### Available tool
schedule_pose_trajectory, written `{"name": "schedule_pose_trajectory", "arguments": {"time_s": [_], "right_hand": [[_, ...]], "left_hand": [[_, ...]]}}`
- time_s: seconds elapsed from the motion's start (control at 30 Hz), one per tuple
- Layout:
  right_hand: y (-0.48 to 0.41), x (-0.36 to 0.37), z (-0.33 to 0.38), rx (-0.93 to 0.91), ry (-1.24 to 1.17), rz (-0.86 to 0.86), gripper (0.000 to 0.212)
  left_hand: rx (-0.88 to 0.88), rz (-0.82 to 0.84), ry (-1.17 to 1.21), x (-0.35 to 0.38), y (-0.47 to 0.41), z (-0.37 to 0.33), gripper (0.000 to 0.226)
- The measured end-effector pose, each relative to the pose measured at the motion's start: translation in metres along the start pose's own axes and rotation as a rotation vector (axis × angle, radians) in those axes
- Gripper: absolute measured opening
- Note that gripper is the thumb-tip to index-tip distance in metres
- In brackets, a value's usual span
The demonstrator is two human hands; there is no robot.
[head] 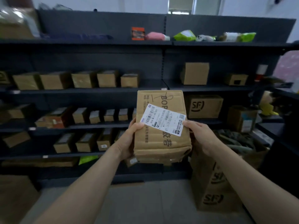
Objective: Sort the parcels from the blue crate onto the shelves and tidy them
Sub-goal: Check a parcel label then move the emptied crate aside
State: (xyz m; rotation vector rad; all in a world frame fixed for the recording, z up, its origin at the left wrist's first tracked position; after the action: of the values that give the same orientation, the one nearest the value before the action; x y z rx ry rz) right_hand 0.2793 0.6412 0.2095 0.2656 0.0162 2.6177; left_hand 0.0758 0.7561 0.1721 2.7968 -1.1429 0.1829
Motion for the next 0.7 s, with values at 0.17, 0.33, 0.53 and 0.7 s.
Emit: {"name": "schedule_pose_trajectory", "arguments": {"time_s": [0.17, 0.33, 0.53, 0.7], "right_hand": [[-0.043, 0.04, 0.013, -0.041, 0.05, 0.045, 0.018], [-0.097, 0.082, 0.017, -0.057, 0.054, 0.051, 0.019], [-0.162, 0.115, 0.027, -0.09, 0.045, 0.03, 0.018], [-0.213, 0.129, 0.03, -0.074, 0.058, 0.034, 0.021]], "left_hand": [[-0.027, -0.04, -0.004, -0.048, -0.031, -0.018, 0.077], [0.041, -0.055, -0.015, -0.097, -0.074, -0.04, 0.069], [0.051, -0.041, -0.038, -0.145, -0.137, -0.064, 0.071], [0.025, -0.036, -0.027, -0.172, -0.188, -0.071, 0.069]]}}
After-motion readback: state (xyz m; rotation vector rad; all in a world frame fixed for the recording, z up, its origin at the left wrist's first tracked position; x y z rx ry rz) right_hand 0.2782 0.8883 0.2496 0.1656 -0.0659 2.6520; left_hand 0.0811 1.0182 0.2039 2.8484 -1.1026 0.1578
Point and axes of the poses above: each hand's wrist, its own y-axis away from the middle knuckle, its own x-axis out of the palm, z = x × y, the point moved 4 cm from there along -y, towards the middle knuckle, and after that the axes turned 12 degrees about -y, right-handed, at the moved point
